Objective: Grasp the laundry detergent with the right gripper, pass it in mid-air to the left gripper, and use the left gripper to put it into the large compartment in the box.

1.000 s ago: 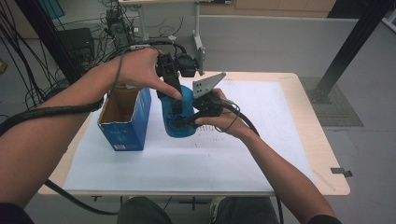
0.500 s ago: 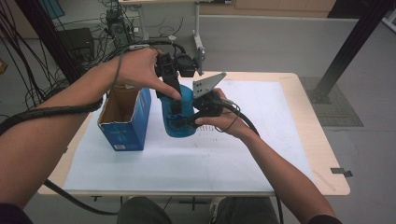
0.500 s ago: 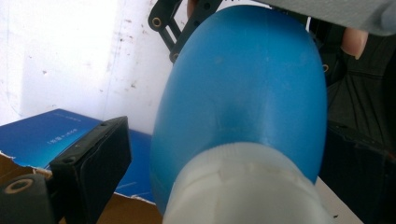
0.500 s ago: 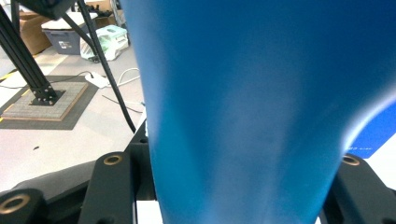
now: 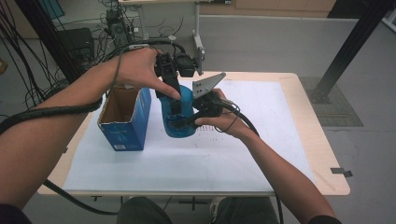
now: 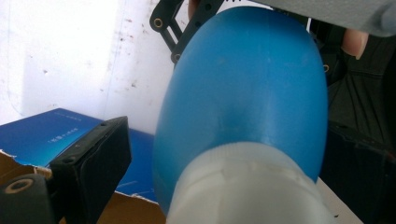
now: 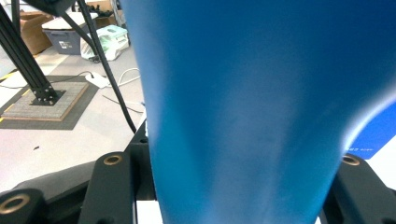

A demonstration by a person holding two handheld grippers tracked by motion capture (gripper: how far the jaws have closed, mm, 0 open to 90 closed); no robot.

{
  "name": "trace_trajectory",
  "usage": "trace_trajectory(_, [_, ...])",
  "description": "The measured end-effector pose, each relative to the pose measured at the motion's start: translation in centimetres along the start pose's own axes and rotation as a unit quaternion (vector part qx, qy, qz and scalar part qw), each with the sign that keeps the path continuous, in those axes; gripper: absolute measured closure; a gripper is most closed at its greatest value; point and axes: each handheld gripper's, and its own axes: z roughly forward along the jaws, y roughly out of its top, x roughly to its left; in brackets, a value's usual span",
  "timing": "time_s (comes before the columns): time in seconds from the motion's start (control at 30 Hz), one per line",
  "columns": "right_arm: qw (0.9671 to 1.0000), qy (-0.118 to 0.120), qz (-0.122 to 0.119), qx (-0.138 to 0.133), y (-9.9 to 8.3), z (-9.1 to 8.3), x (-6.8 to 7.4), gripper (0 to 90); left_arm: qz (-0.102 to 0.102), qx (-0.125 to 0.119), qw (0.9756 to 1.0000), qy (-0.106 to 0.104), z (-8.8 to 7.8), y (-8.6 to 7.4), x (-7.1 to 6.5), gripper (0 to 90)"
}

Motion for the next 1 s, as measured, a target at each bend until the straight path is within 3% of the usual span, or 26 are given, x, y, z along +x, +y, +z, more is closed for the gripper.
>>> trace_trajectory(0.63, [1.0, 0.0, -0.003, 0.0, 0.04, 0.08, -0.01, 43.5, 0.003, 0.004, 1.0, 0.0, 0.11, 0.03, 0.1, 7.9])
trace_trajectory(1.0, [1.0, -0.001, -0.008, -0.001, 0.12, 0.02, 0.02, 43.5, 0.008, -0.002, 1.0, -0.003, 0.12, 0.1, 0.04, 23.5])
